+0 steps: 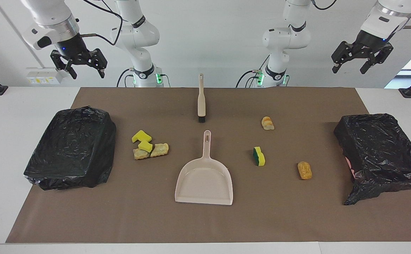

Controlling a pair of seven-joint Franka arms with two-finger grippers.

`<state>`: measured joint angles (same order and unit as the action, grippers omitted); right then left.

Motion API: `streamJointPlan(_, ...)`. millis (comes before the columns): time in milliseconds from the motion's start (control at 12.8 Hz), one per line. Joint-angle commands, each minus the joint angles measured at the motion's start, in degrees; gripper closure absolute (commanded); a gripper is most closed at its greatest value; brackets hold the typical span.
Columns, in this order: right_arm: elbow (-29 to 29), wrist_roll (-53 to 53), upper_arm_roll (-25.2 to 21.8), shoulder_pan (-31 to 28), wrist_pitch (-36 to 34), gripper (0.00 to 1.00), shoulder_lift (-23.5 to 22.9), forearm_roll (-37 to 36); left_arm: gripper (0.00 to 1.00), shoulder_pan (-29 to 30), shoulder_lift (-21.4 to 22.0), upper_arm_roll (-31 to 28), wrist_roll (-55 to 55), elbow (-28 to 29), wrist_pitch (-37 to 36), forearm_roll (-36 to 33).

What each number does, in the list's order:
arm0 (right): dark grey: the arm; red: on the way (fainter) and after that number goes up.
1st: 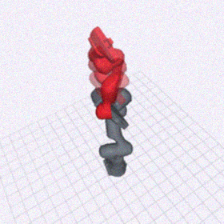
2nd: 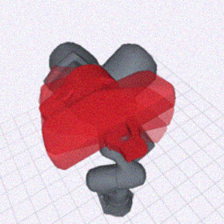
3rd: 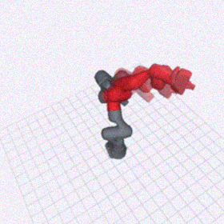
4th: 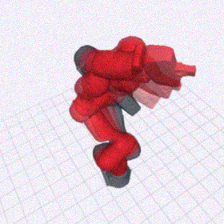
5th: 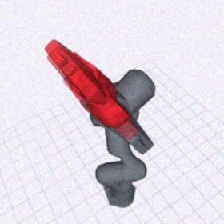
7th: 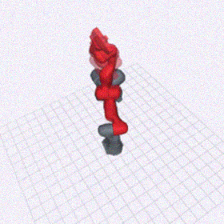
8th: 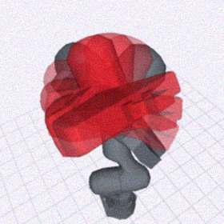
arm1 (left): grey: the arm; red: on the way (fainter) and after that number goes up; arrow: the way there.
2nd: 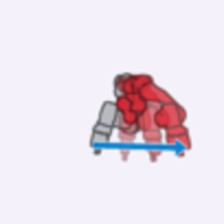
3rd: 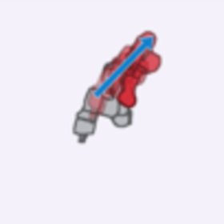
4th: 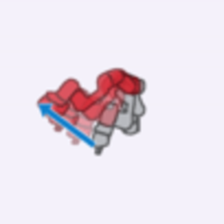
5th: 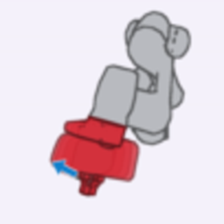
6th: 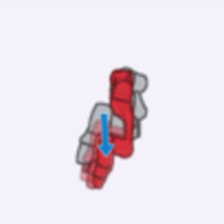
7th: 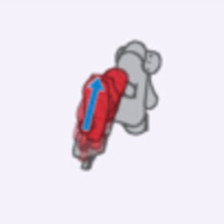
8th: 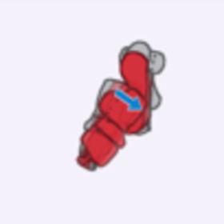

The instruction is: Sweep and dump trash in bin

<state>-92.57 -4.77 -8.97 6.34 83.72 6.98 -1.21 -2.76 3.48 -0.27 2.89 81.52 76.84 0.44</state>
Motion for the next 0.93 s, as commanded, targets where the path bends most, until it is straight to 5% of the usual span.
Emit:
streamJointPlan(0, -2.08, -0.77, 0.27, -0.63, 1.62, 0.00, 1.55, -0.55, 0.00, -0.66, 3.46, 0.09, 0.01, 4.87, 1.29, 0.70)
streamJointPlan(545, -2.17, -0.77, 0.27, -0.54, 1.62, 0.00, 1.55, -0.55, 0.00, -1.36, 8.55, 7.63, -0.78, 15.58, 5.42, 1.23)
streamJointPlan(857, -3.31, -0.68, 0.27, -0.72, 1.35, 0.00, 1.46, -0.46, 0.00, -8.73, 10.93, 9.14, -9.18, 25.07, 11.29, 1.32)
